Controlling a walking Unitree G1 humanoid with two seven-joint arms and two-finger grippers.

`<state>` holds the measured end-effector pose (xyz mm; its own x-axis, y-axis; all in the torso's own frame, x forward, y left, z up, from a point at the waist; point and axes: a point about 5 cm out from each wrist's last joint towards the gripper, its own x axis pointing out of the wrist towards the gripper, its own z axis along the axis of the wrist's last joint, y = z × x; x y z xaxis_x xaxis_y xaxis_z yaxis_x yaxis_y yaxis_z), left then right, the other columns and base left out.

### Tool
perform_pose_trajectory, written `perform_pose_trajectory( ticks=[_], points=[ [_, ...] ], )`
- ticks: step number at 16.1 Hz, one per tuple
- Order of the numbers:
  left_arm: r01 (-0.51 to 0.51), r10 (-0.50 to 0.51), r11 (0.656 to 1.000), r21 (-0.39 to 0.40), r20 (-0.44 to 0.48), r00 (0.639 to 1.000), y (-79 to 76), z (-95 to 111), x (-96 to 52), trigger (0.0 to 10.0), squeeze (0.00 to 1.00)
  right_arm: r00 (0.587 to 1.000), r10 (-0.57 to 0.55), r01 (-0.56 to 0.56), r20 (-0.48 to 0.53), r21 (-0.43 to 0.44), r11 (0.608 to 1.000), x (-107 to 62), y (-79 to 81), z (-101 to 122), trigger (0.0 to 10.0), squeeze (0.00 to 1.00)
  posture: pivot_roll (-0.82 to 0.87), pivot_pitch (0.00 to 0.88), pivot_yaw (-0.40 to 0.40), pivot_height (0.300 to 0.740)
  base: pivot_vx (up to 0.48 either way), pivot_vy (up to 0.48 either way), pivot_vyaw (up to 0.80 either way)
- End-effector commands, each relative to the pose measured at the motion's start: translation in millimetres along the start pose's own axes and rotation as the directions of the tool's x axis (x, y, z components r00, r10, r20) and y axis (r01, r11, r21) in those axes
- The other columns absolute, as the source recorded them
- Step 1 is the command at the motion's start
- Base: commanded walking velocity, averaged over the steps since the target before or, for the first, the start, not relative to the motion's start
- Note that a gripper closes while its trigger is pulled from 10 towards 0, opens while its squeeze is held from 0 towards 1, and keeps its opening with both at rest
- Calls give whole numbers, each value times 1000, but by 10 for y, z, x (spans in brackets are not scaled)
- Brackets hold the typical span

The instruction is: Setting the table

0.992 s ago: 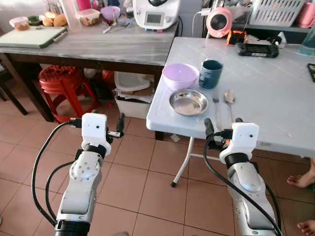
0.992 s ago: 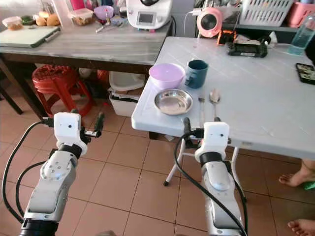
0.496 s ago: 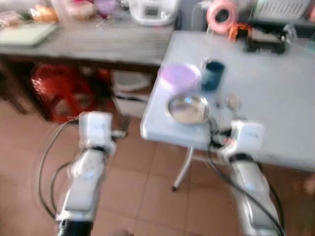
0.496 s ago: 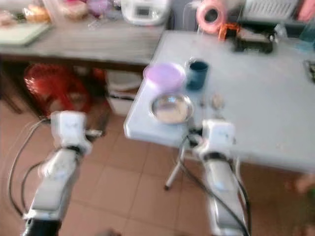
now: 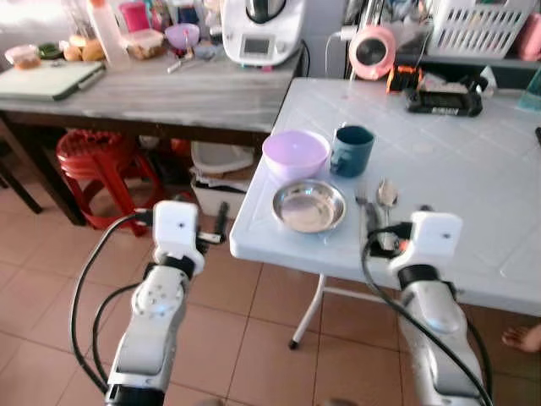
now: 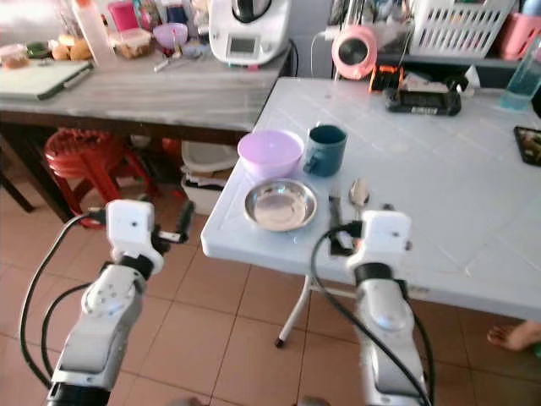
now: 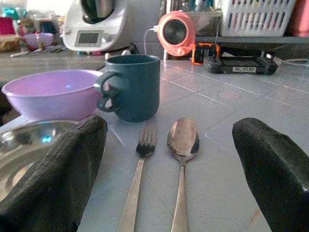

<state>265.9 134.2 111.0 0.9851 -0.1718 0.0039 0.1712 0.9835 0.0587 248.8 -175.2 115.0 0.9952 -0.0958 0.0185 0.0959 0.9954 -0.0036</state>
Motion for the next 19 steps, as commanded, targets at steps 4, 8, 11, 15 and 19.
perform_pose_trajectory(
  ticks=[4, 8, 11, 15, 19],
  points=[
    [-3, 4, 999, 55, -5, 1000, 170, -41, -106, 10000, 0, 1000, -14, 15, -26, 30, 999, 95, -12, 2, 10000, 0, -20, 0, 44, 740, 0, 0, 0],
    [-19, 24, 998, 65, -70, 997, 269, -123, -183, 10000, 0, 998, 1, 4, -65, 77, 997, 188, -13, -65, 10000, 0, 6, 19, 63, 740, 0, 0, 0],
    [-5, 12, 998, 65, -105, 994, 294, -160, -254, 10000, 0, 996, 47, -39, -78, 98, 994, 256, 30, -66, 10000, 0, 18, 45, 72, 740, 0, 0, 0],
    [17, -8, 998, 68, -126, 992, 280, -160, -309, 10000, 0, 986, 126, -104, -105, 188, 977, 341, 143, -55, 10000, 0, 28, 72, 73, 740, 0, 0, 0],
    [46, -35, 997, 61, -160, 986, 254, -187, -340, 10000, 0, 959, 248, -204, -136, 278, 939, 346, 323, -97, 10000, 0, 40, 86, 72, 740, 0, 0, 0]
  ],
)
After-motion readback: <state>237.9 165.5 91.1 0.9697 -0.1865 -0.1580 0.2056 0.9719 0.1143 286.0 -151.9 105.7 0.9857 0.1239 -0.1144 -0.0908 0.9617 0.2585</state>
